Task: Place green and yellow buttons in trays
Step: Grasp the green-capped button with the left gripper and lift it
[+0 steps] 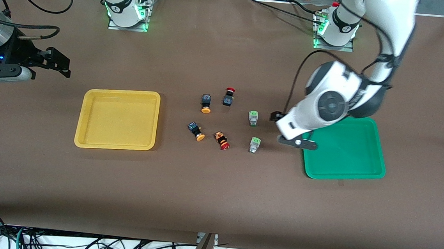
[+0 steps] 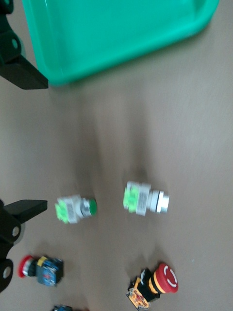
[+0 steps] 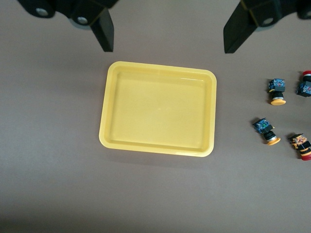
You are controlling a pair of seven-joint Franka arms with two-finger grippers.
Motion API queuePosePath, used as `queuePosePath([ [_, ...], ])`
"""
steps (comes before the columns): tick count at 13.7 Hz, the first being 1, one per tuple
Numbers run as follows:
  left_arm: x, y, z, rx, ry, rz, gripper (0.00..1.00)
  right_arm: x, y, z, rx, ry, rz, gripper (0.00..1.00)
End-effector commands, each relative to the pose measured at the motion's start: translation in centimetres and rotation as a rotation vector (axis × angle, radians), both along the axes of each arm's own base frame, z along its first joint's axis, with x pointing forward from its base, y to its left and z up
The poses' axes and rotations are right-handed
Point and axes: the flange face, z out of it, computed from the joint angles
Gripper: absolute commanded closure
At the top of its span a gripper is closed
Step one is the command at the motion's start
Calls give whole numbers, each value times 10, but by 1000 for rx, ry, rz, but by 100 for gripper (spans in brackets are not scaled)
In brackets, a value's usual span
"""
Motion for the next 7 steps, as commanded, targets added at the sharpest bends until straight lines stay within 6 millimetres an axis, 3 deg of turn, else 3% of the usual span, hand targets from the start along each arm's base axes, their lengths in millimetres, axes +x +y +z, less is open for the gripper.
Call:
queuePosePath([
  [1, -25, -49, -39, -7, -18, 29, 0, -2, -1, 5, -13, 2, -5, 0],
  [4, -65, -71, -86, -21, -67, 53, 0, -2, -1, 5, -12, 3, -5, 0],
  [7, -79, -70, -120, -25, -82, 41, 0, -2, 0, 5, -12, 2, -4, 0],
])
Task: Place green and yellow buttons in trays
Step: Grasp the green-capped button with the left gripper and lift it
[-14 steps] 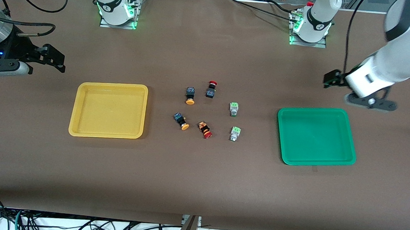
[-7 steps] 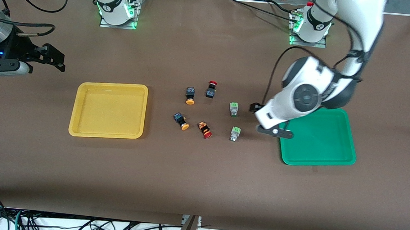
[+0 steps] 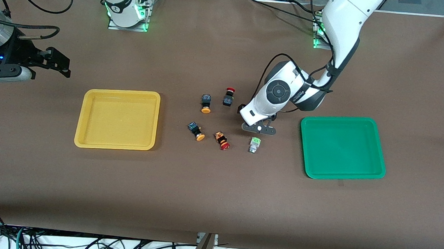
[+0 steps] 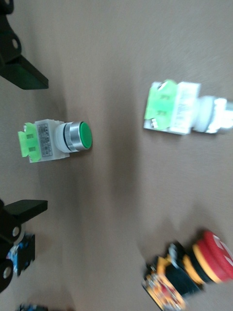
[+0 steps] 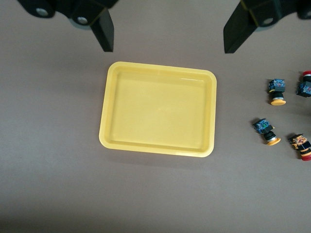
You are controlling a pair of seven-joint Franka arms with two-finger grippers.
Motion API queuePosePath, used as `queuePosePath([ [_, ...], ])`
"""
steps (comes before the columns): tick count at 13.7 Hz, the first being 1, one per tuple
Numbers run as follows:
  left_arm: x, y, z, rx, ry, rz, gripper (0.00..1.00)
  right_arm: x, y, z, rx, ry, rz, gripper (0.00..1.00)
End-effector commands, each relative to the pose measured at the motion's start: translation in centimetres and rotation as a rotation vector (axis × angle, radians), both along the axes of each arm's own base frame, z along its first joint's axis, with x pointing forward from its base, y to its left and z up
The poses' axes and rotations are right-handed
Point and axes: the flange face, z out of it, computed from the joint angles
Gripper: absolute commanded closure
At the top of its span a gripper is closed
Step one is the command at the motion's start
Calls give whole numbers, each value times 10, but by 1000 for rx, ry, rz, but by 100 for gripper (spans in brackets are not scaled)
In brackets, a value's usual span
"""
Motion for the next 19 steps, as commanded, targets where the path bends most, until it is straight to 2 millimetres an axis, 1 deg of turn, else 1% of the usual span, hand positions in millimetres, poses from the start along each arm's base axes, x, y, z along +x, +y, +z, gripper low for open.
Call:
queuePosePath([
  [1, -7, 5, -19, 23, -20, -21, 0, -2, 0, 5, -12, 1, -4, 0],
  [2, -8, 4, -23, 35, -33, -48, 34, -2, 1, 5, -12, 1, -2, 0],
  [3, -8, 3, -24, 39, -37, -54, 73, -2, 1, 5, -12, 1, -2, 0],
  [4, -8, 3, -24, 41, -36, -54, 82, -2, 2, 5, -12, 1, -1, 0],
  [5, -9, 3, -23, 44, -33, -58, 95, -2, 2, 6, -11, -1, -1, 0],
  [6, -8, 3, -22, 46, -31, -58, 99, -2, 2, 6, -11, -1, -1, 0],
  [7, -6, 4, -16, 50, -30, -59, 100, -2, 2, 6, -10, 0, -1, 0],
  [8, -4, 7, -5, 73, -9, -65, 100, -2, 2, 6, -10, 0, -1, 0],
  [10, 17, 20, 30, 145, 21, -94, 100, -2, 3, 6, -8, 0, 1, 0],
  [11, 32, 32, 47, 195, 16, -146, 100, -2, 3, 6, -7, 0, 1, 0],
  [12, 46, 49, 58, 228, 23, -179, 100, -2, 3, 6, -5, 0, 1, 0],
  [13, 58, 67, 61, 236, 27, -199, 100, -2, 3, 6, -5, 0, 1, 0],
  [14, 72, 93, 63, 235, 28, -234, 100, -2, 3, 6, -7, 0, 1, 0],
  [16, 100, 158, 62, 219, 33, -322, 100, -2, 4, 7, -3, -1, 2, 0],
  [18, 119, 216, 57, 208, 39, -398, 100, -3, 8, 7, 0, -1, 8, 0],
  [19, 125, 240, 45, 201, 42, -430, 100, -2, 9, 7, 4, -6, 8, 0],
])
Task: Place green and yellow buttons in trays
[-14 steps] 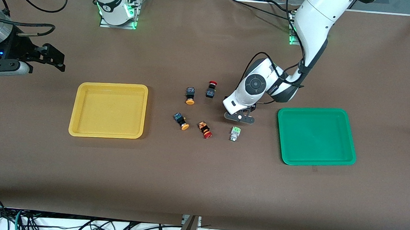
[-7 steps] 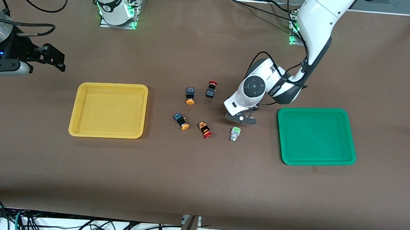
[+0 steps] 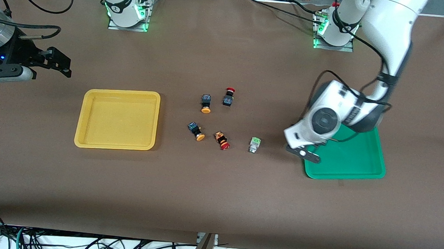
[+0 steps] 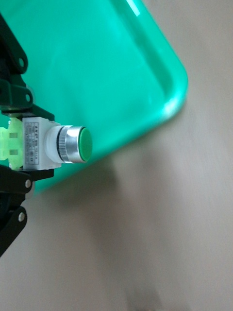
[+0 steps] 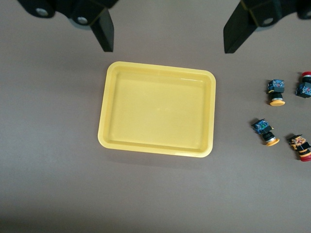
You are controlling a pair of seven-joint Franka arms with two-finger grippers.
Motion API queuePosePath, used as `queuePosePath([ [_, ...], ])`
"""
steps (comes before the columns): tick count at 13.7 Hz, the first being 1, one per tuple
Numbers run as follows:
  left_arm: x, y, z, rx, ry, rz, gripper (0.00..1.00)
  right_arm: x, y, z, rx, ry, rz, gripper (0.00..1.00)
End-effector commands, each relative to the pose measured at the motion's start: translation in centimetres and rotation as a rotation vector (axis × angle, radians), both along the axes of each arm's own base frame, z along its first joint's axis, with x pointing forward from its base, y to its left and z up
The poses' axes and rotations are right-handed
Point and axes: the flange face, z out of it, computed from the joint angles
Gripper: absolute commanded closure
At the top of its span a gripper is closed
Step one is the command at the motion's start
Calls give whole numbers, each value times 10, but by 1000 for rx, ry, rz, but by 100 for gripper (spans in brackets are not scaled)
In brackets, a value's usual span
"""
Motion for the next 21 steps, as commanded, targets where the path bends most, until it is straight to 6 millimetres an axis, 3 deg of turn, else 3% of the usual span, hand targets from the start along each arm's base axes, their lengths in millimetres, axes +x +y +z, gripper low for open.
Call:
queuePosePath([
  [1, 12, 53, -26, -17, 21, -108, 100, -1, 5, 5, 2, -2, -1, 0],
  [3, 13, 82, -50, -42, 30, -112, 100, 0, 12, 3, 4, -3, 26, 0],
  [5, 9, 93, -62, -56, 18, -108, 98, 0, 18, 2, 5, -3, 37, 0],
  [6, 8, 93, -65, -57, 19, -107, 88, -2, 29, 1, -3, -3, 46, 0],
  [8, 9, 92, -66, -57, 20, -103, 1, 0, 35, -4, -11, 7, 55, 0],
  [10, 10, 92, -58, -52, 15, -94, 0, 6, 31, -16, 0, 22, 60, 0],
  [12, 14, 85, -32, -52, -11, -100, 0, 11, 34, -26, -6, 37, 64, 0],
  [14, 13, 52, 5, -71, -42, -130, 0, 11, 37, -27, -13, 38, 72, 0],
  [16, 17, 1, 30, -133, -89, -111, 0, 11, 38, -35, -10, 63, 75, 0],
  [17, 16, -28, 27, -158, -94, -90, 0, 15, 42, -52, -10, 95, 89, 0],
  [19, 16, -95, 18, -182, -110, -83, 0, 11, 63, -57, -12, 106, 113, 0],
  [21, 10, -143, -2, -189, -113, -20, 0, 11, 75, -59, -12, 102, 119, 0],
])
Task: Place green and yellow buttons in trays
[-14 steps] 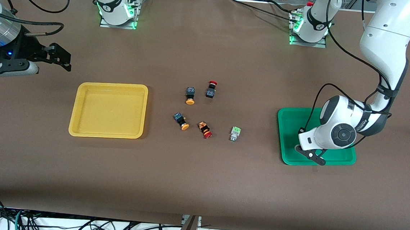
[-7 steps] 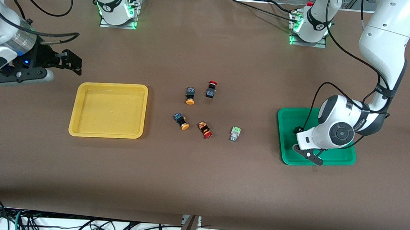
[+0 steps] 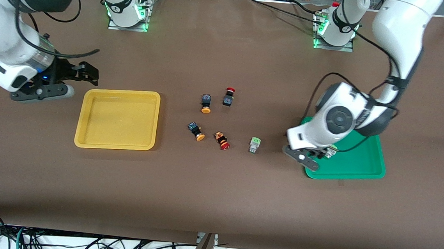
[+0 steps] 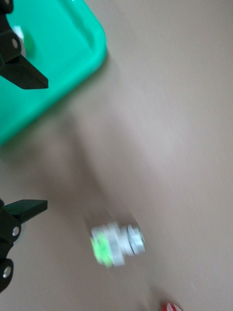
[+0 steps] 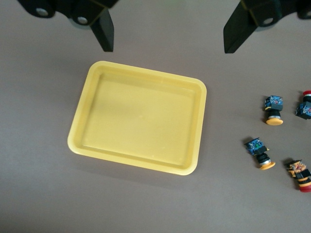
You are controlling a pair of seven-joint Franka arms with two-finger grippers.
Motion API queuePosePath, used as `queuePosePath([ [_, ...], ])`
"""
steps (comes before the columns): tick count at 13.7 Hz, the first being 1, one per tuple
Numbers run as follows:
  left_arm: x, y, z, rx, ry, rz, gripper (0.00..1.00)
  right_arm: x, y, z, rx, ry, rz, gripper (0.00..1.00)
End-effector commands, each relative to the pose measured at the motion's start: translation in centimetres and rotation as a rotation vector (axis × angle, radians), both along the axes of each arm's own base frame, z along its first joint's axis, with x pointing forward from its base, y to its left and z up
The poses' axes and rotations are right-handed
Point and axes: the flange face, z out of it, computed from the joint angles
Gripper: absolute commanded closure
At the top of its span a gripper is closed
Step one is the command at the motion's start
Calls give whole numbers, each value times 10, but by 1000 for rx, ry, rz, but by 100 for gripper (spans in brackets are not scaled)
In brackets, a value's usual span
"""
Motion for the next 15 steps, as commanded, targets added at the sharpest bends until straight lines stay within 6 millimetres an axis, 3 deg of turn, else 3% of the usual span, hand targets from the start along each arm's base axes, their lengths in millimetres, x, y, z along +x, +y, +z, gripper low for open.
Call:
queuePosePath([
  [1, 3, -62, -35, -48, -18, 82, 0, -3, 13, 3, 4, -4, 13, 0],
  [2, -3, -80, -49, -78, -46, 115, 0, -3, 13, 4, 5, -7, 11, 0],
  [5, -18, -106, -100, -49, -103, 127, 0, -3, 13, 5, 1, -2, 21, 0],
  [7, -28, -118, -111, -31, -99, 171, 0, -4, 15, 5, 2, 0, 33, 0],
  [8, -27, -115, -112, -22, -103, 169, 0, -1, 14, -5, 0, 16, 32, 0],
  [9, -25, -109, -112, -11, -99, 173, 52, 3, 17, -16, 6, 27, 43, 0],
  [10, -26, -108, -113, -7, -94, 174, 80, 7, 23, -27, 27, 46, 50, 0],
  [13, -22, -98, -105, 19, -81, 179, 100, 24, 72, -79, 75, 36, 75, 0],
  [15, -14, -77, -82, 87, -47, 161, 100, 37, 108, -127, 107, 14, 17, 0],
])
